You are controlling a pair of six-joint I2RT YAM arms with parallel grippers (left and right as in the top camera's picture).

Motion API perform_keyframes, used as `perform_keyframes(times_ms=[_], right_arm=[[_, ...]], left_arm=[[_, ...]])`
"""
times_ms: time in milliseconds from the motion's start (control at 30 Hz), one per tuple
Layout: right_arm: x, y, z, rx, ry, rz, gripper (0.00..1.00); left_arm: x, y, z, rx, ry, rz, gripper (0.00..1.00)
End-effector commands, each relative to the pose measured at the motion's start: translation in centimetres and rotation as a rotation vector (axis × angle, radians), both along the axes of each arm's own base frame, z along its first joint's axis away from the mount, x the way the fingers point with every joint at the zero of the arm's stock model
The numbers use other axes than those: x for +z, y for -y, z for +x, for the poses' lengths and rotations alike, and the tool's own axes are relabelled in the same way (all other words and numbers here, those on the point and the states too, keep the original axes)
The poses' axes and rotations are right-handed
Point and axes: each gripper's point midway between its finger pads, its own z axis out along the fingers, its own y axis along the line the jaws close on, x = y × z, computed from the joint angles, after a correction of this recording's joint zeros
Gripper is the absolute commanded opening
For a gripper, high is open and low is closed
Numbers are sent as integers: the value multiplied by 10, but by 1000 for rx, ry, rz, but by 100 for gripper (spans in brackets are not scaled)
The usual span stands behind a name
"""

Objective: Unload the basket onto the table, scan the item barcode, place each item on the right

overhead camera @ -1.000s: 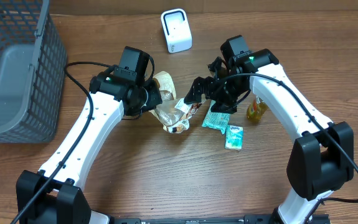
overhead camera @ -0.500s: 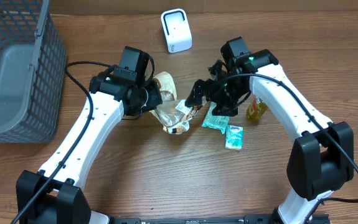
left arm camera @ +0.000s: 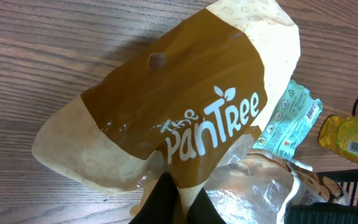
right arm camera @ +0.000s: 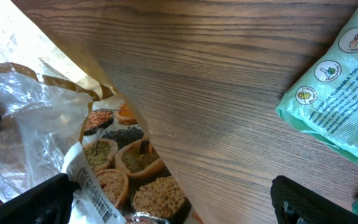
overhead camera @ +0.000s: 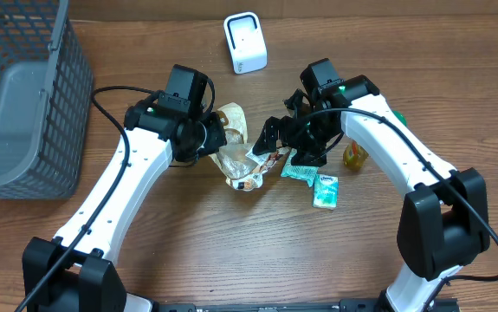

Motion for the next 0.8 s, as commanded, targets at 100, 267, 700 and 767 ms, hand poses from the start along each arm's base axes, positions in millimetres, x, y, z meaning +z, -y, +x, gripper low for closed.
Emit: perform_keyframes(times_ms=[100,267,700,767], right_arm=[[5,-2,-2,7,11,14,99],[5,-2,-1,8,13,15,100],[23,-21,-10,116,33,184,100],[22,-20,-9,114,35,181,100]], left_arm=[[6,3,0,-22,16,-23,4],[6,3,0,-23,16,-23,4],[12,18,-4,-84,2,-120,4],[14,21,-5,-91,-2,-150,4]])
